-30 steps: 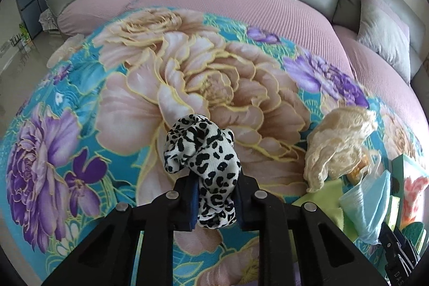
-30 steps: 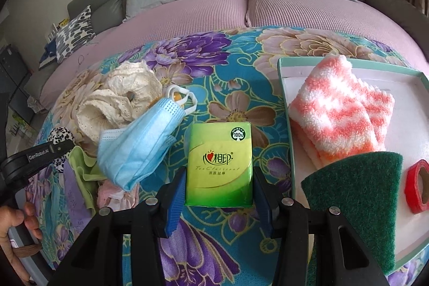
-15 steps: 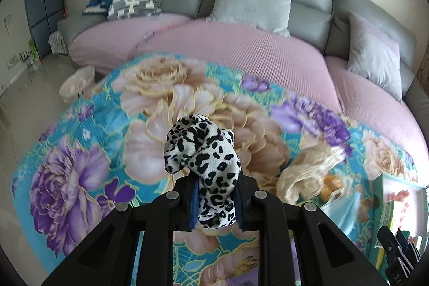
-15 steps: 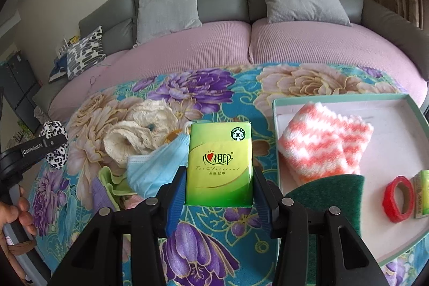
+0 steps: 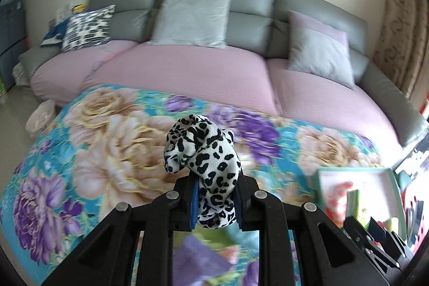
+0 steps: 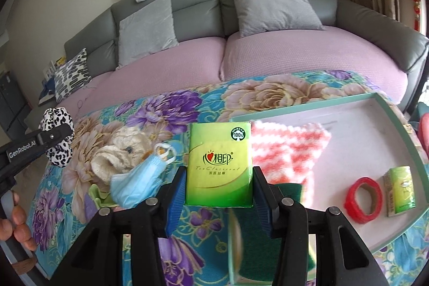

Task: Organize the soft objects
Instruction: 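Carry the scrunchie and tissue pack into the white tray and open both tools, then move both tools back from the tray toward the pile, then reach the left tool to the lavender wipes packet and grasp it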

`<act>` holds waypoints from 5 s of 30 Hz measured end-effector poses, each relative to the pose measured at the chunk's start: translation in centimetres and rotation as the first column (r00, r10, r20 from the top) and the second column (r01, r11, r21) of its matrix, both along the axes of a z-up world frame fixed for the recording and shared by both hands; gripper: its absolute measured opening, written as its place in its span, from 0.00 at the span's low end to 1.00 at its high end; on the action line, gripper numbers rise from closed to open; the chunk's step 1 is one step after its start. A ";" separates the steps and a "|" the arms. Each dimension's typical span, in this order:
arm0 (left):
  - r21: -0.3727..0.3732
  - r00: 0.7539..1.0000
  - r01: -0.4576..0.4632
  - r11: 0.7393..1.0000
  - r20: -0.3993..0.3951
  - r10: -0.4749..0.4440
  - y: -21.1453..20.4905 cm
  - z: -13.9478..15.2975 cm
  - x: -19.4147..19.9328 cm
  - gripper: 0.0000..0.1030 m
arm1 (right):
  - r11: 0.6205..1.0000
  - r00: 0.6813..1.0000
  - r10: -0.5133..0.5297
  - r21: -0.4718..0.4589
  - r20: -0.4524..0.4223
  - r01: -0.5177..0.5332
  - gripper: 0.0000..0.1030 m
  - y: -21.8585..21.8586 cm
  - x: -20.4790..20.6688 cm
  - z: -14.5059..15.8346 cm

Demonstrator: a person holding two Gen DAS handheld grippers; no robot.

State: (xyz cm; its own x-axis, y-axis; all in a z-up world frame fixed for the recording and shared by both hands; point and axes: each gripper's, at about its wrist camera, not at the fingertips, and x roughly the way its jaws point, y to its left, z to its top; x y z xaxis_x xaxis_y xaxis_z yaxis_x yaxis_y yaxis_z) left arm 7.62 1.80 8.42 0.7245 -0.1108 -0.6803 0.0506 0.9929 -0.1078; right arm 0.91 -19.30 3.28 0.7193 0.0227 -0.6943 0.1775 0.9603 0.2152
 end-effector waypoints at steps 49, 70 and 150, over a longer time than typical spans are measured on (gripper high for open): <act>-0.020 0.842 0.520 0.854 -0.152 -0.517 -24.4 -4.2 -0.5 0.64 | 0.904 0.901 -0.425 0.013 -0.089 0.428 0.68 -16.1 -4.6 -2.7; 0.042 0.924 0.370 0.928 -0.127 -0.362 -19.5 -4.3 0.7 0.95 | 0.919 0.908 -0.393 -0.072 -0.143 0.387 1.00 -14.7 -4.2 -2.5; -0.036 0.934 0.007 0.999 -0.358 -0.020 6.3 -9.7 -3.7 0.95 | 0.978 0.957 0.179 -0.064 -0.227 -0.198 1.00 9.1 -0.2 -4.1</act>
